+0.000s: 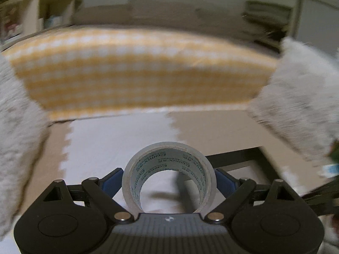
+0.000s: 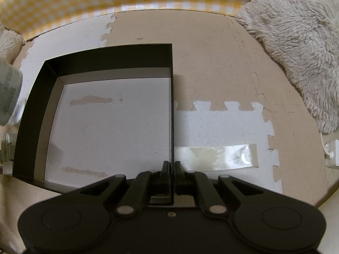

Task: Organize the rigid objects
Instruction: 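Carry the tape roll into the black box and release it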

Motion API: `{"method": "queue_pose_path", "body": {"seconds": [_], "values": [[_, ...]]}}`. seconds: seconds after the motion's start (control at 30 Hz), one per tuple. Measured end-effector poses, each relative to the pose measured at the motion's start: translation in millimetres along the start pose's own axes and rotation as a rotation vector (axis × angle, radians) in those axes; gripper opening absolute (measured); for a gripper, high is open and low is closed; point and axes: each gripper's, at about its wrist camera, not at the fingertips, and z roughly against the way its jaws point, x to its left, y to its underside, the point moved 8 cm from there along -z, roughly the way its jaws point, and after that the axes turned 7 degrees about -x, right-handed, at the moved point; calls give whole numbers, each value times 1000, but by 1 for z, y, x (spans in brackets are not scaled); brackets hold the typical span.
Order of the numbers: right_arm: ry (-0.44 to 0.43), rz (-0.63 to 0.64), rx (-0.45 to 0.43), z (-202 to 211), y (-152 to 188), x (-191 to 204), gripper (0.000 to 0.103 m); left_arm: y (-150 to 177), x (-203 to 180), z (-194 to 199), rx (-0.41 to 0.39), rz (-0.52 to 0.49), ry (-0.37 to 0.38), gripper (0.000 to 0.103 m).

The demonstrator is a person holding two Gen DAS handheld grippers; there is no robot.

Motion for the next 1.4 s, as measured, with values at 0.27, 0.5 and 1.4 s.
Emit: {"method": "queue_pose_path", "body": {"seconds": [0.27,0.5,1.4], "values": [[-1,-2,1,0,0,0,4,16,-76,6,7,-108,212,91],[-2,-2,1,0,0,0,4,49,-89,-8,88,-262,184,91],[-9,0,29,-3,2,0,4,58,-86,0,171,-233,187,103]]}}
